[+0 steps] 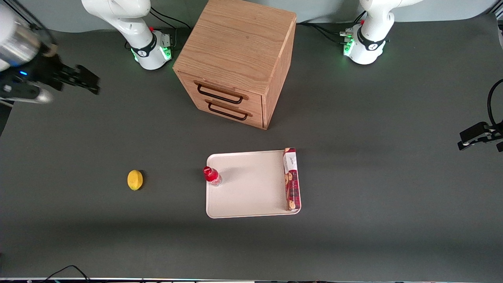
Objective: Place coke bottle on tray
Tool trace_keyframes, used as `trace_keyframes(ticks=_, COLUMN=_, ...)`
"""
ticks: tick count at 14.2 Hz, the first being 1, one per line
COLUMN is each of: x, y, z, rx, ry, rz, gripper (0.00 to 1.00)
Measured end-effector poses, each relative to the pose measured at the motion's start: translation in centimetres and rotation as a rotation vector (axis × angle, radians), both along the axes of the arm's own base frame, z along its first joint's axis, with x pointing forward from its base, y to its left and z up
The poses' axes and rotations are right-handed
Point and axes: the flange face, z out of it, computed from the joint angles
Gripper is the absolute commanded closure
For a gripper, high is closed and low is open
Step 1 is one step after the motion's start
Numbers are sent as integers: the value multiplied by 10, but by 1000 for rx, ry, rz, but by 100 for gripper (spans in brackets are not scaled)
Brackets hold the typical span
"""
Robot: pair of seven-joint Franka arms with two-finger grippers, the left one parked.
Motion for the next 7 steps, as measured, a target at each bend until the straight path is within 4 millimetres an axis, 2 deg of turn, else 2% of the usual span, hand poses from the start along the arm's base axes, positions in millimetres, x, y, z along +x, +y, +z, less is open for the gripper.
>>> trace_keyframes(ticks=2, x=-28, y=-50, z=-19, rx=6, ry=-28, rz=-8, gripper=0)
trace_keyframes(ticks=3, x=-41, y=-67, z=-35, rx=11, ry=-43, rz=-16, gripper=0)
trace_keyframes(ticks=5, x=-66, y=-83, z=-64, rx=16, ry=-50, rz=-37, gripper=0)
trace_keyframes(ticks=7, x=-70, y=-81, z=-72, rx=16, ry=-55, rz=-32, gripper=0)
